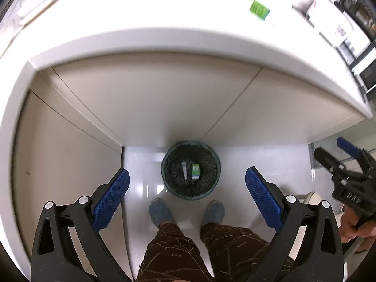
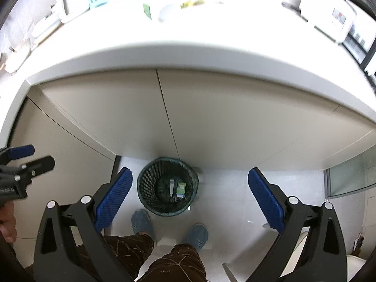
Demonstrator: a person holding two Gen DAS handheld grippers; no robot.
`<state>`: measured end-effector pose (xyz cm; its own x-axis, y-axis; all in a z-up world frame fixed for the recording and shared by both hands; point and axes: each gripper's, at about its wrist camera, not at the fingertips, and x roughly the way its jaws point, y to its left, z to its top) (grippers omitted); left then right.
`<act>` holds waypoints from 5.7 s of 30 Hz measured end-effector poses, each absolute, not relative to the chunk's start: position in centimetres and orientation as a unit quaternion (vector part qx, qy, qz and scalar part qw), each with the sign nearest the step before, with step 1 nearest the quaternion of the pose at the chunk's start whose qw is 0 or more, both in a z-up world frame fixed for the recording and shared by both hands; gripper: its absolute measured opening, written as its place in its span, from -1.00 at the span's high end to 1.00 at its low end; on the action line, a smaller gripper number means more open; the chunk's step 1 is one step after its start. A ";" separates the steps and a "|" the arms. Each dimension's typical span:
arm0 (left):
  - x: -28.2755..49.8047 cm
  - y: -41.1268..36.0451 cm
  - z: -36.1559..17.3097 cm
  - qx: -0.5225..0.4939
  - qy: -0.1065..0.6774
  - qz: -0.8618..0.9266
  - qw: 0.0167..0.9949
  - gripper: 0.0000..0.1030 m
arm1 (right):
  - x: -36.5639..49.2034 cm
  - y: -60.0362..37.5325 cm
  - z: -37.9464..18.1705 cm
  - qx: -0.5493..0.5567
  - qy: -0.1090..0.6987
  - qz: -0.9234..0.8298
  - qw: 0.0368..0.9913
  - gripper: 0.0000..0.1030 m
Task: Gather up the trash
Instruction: 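Raise both tools back up toward the counter trash, then grasp the blue-and-white milk carton with the right tool, then grasp the white pill bottle with the left tool while the right tool holds the carton, then open the right tool and set the milk carton back down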
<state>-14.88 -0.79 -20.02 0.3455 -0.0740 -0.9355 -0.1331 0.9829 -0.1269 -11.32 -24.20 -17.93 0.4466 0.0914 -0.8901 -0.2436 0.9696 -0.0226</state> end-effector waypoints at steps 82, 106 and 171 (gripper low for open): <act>7.9 -8.2 -7.4 -0.193 0.538 0.203 0.795 -0.88 | 37.5 -15.6 -12.3 -0.289 0.584 0.281 0.704 0.14; 12.4 -10.9 -13.6 -0.209 0.599 0.211 0.743 -0.88 | 33.1 -20.5 -5.2 -0.240 0.536 0.311 0.747 0.24; 10.7 -7.0 -11.2 -0.170 0.583 0.238 0.758 0.20 | 35.2 -20.8 -10.4 -0.233 0.624 0.228 0.710 -0.04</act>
